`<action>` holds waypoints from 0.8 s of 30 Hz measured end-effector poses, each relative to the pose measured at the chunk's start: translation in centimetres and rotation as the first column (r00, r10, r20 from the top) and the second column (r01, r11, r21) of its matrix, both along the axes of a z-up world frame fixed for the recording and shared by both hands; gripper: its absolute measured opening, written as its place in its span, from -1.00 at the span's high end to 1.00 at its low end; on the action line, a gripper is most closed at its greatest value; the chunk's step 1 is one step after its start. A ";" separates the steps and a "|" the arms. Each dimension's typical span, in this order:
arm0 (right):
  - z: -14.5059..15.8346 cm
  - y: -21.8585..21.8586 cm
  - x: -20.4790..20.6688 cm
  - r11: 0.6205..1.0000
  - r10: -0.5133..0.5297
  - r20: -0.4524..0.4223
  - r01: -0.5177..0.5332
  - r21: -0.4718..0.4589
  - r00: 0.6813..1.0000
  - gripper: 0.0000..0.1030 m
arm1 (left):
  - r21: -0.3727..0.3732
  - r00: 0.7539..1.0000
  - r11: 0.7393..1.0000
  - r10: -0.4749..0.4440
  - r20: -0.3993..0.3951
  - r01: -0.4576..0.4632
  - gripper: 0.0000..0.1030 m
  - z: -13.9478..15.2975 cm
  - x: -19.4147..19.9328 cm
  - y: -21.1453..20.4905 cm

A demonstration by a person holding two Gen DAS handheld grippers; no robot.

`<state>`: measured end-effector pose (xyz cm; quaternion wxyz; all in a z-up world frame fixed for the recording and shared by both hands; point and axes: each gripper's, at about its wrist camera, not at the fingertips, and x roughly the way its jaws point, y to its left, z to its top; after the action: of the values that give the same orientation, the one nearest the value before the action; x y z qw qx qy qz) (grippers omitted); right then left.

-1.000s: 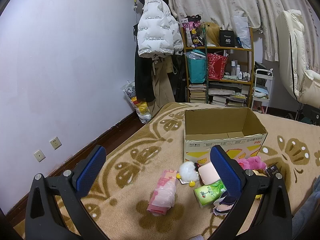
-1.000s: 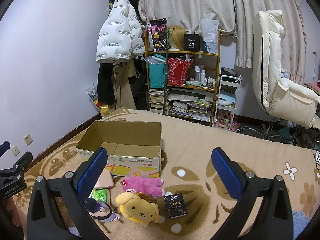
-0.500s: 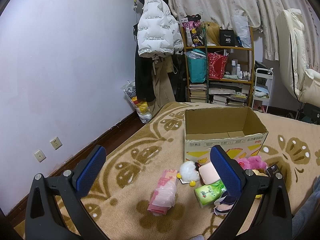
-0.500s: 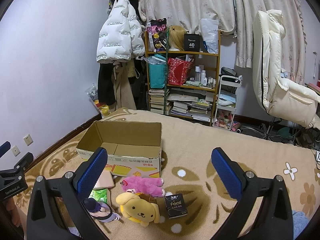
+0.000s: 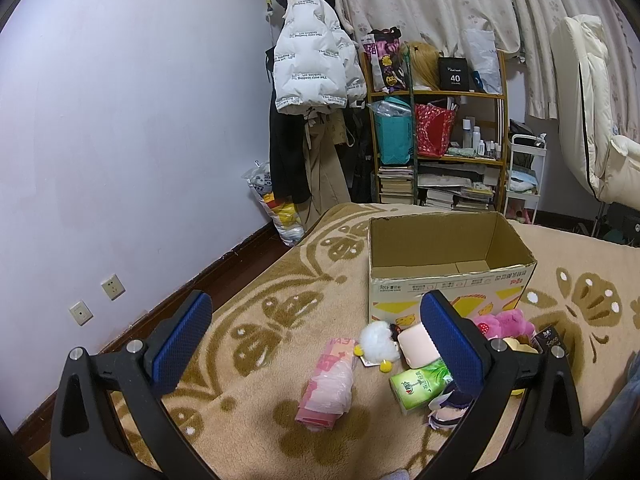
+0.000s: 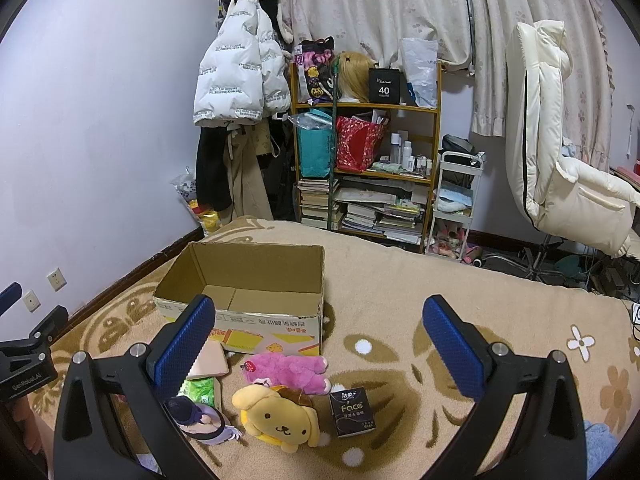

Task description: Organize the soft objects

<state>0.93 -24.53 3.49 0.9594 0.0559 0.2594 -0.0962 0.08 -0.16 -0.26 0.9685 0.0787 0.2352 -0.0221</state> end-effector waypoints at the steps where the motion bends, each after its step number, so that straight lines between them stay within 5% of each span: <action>1: 0.0 0.0 0.0 1.000 0.000 0.000 0.000 0.000 1.000 -1.00 | 0.001 1.000 1.000 0.000 0.000 0.000 -1.00 0.0 0.0 0.0; 24: -0.4 0.0 0.1 1.000 -0.002 -0.006 0.002 0.002 1.000 -1.00 | 0.005 1.000 1.000 0.000 -0.001 0.000 -1.00 -0.1 -0.1 -0.3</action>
<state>1.01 -24.54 3.11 0.9584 0.0567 0.2625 -0.0970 0.01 -0.44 -0.32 0.9682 0.0812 0.2358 -0.0216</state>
